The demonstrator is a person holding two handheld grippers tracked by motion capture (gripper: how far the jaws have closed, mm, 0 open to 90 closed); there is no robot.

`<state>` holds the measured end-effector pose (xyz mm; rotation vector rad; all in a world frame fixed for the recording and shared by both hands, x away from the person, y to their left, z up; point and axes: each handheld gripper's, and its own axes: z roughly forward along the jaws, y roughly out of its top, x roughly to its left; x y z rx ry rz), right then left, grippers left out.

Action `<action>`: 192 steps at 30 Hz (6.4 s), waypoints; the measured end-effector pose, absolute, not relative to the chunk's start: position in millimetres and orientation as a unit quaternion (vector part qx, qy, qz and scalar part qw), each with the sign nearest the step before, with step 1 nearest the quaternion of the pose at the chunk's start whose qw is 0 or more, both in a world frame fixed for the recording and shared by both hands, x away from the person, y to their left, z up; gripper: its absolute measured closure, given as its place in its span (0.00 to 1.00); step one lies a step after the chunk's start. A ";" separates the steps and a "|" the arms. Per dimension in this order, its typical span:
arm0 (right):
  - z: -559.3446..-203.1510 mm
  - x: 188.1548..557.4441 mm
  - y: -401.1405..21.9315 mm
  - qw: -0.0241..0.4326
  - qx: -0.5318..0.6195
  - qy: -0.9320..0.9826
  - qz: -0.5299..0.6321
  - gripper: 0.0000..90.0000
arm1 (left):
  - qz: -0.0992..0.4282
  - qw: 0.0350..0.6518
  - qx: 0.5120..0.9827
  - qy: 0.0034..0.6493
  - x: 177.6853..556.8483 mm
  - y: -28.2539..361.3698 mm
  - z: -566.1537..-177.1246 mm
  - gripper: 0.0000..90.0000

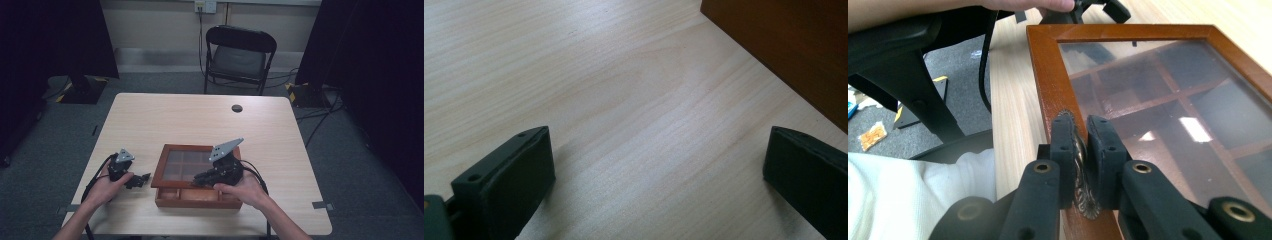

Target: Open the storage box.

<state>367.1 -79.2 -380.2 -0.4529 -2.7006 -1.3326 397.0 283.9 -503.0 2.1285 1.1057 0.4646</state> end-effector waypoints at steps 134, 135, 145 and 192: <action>-317.2 402.2 -77.6 0.013 -0.157 -0.888 -0.432 0.92 | 0.179 0.343 0.818 0.426 397.0 283.8 -503.1 0.00; -316.7 402.9 -77.5 0.013 -0.157 -0.888 -0.433 0.92 | 0.179 0.343 0.818 0.426 397.0 283.8 -503.1 0.00; -312.7 407.2 -77.7 0.012 -0.159 -0.888 -0.431 0.92 | 0.179 0.343 0.818 0.426 397.0 283.8 -503.1 0.00; -300.9 418.4 -76.3 0.005 -0.175 -0.885 -0.431 0.93 | 0.179 0.342 0.818 0.425 397.0 283.9 -503.1 0.00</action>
